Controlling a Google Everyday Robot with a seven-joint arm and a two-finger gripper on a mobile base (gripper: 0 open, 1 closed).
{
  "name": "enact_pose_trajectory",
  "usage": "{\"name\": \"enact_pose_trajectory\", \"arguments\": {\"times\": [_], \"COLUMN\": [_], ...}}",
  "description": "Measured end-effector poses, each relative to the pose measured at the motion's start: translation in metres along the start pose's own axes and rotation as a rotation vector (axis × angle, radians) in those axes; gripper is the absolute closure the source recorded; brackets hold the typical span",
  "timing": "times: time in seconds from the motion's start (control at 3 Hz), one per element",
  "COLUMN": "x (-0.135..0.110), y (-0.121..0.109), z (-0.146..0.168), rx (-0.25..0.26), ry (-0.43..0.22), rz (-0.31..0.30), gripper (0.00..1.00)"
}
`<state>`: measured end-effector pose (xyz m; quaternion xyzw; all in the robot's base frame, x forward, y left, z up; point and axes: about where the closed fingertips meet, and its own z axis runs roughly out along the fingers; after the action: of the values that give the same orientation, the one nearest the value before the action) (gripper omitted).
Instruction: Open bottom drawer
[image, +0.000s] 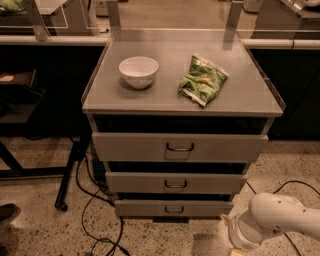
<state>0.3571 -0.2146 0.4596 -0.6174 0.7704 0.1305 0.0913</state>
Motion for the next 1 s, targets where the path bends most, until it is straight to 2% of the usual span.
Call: {"name": "enact_pose_trajectory", "arguments": {"times": [0.33, 0.67, 1.0], "x": [0.018, 0.026, 0.026], "y": [-0.025, -0.046, -0.054], "z": [0.026, 0.049, 0.055], "rx": [0.021, 0.004, 0.005], "ry": [-0.029, -0.075, -0.087], "rz": [-0.026, -0.011, -0.008], "gripper": [0.00, 0.00, 0.00]}}
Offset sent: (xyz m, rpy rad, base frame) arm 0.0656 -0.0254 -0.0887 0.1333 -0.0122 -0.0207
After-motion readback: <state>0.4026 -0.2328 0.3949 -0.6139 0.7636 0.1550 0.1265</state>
